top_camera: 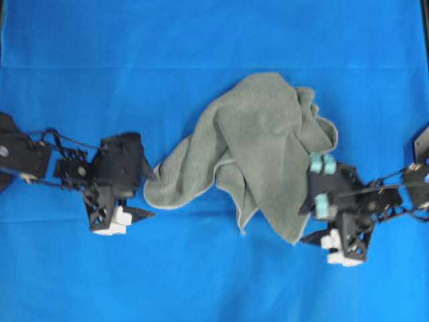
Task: Fold a large towel.
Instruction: 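Reach both grippers to opposite edges of the grey towel and pinch them, then lift the towel with both grippers and shake it out, spreading it wide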
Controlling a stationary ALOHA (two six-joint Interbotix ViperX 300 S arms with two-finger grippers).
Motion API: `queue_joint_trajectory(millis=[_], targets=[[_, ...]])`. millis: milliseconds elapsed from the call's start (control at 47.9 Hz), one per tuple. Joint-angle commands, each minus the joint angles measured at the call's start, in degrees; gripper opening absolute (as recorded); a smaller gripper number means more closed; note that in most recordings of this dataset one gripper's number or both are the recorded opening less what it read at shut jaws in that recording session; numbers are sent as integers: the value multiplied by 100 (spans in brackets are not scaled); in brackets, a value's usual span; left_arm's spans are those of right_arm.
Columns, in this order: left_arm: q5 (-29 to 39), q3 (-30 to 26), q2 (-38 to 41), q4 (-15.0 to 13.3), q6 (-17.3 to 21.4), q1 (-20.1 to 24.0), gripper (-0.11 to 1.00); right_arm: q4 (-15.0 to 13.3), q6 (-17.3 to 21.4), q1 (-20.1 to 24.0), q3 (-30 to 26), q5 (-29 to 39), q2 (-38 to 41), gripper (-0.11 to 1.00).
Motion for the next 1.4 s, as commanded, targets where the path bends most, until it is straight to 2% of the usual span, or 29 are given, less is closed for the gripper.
queue_joint_trajectory(millis=[0, 209, 480, 543, 585, 689, 731, 793, 919, 1044, 1232, 1253, 1378], targets=[[-26, -193, 158, -18, -9, 9, 80, 9, 53, 18, -193, -26, 264, 66], [413, -439, 650, 9, -9, 18, 80, 9, 158, 18, -466, -18, 800, 66], [615, -510, 791, 18, 35, 202, 76, 0, 185, -79, -633, 0, 1213, 62], [765, -554, 782, 26, 44, 211, 67, 0, 185, -105, -633, 44, 1195, 54], [896, -580, 773, 26, 53, 220, 56, 0, 185, -123, -642, 105, 1195, 42], [1230, -712, 633, 26, 44, 229, 24, 0, 185, -141, -694, 237, 1143, 12], [1327, -765, 519, 26, 44, 220, 13, 0, 185, -132, -729, 281, 1063, 3], [1459, -826, 299, 26, 53, 229, 3, 0, 176, -132, -773, 360, 861, 3], [1872, -976, -431, 53, 70, 272, 4, -97, 123, -105, -835, 606, 53, 3], [2338, -1143, -1274, 70, 79, 422, 4, -448, 114, -97, -861, 932, -896, 3], [2514, -1248, -2619, 70, 237, 861, 4, -1512, 176, -229, -958, 1354, -2566, 3], [2514, -1257, -2769, 70, 246, 914, 4, -1670, 176, -290, -984, 1424, -2812, 3], [2522, -1389, -3639, 70, 334, 1389, 4, -2197, 185, -765, -1169, 1767, -3691, 3]])
